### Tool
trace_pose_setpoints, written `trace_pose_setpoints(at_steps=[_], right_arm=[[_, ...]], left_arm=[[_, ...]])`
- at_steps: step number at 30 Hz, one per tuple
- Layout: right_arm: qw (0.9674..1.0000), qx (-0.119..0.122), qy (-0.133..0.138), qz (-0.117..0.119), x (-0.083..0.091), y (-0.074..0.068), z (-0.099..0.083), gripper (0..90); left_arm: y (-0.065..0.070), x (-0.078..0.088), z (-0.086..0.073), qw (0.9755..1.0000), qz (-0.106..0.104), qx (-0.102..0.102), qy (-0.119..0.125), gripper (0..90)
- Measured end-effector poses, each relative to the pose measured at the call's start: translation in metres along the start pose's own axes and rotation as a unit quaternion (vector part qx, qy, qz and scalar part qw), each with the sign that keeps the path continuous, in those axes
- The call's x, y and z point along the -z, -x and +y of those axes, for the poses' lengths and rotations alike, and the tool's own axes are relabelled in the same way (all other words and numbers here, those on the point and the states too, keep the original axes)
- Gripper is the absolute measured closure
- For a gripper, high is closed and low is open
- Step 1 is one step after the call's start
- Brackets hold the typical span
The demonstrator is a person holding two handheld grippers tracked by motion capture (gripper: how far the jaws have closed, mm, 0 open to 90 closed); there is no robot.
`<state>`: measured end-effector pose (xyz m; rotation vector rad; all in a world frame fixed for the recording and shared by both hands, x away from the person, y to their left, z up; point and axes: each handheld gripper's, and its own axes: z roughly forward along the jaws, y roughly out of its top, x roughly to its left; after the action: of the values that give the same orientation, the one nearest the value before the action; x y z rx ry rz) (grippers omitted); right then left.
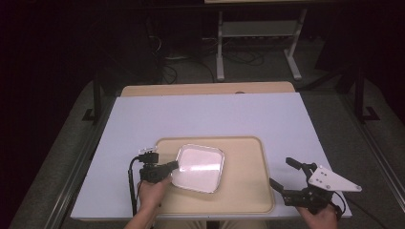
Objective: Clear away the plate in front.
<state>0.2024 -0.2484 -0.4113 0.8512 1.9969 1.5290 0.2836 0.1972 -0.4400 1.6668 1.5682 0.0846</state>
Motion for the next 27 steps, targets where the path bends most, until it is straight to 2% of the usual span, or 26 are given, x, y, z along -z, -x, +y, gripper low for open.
trace_pose_setpoints(at_steps=[2,10,14,23,25,27], right_arm=[[1.0000,0.001,0.000,0.001,0.000,0.000,0.000,13.4],[1.0000,0.002,-0.001,0.003,-0.001,-0.001,0.000,13.3],[1.0000,0.000,0.007,0.006,0.000,-0.002,0.002,13.3],[1.0000,0.000,0.005,0.008,-0.002,-0.003,0.001,13.4],[1.0000,0.000,0.005,0.008,-0.002,-0.003,0.001,13.3],[1.0000,-0.001,0.005,0.009,-0.002,-0.003,0.002,13.3]], left_arm=[[0.000,-0.001,-0.001,1.0000,0.004,0.007,0.002,88.8],[0.000,-0.003,-0.005,0.9997,0.023,0.009,0.000,88.8],[0.001,-0.003,-0.006,0.9996,0.027,0.010,0.003,88.8],[0.002,-0.001,-0.010,0.9993,0.032,0.016,0.009,87.9],[0.002,0.000,-0.012,0.9992,0.030,0.024,0.011,87.1],[0.004,0.002,-0.013,0.9989,0.033,0.027,0.016,81.5]])
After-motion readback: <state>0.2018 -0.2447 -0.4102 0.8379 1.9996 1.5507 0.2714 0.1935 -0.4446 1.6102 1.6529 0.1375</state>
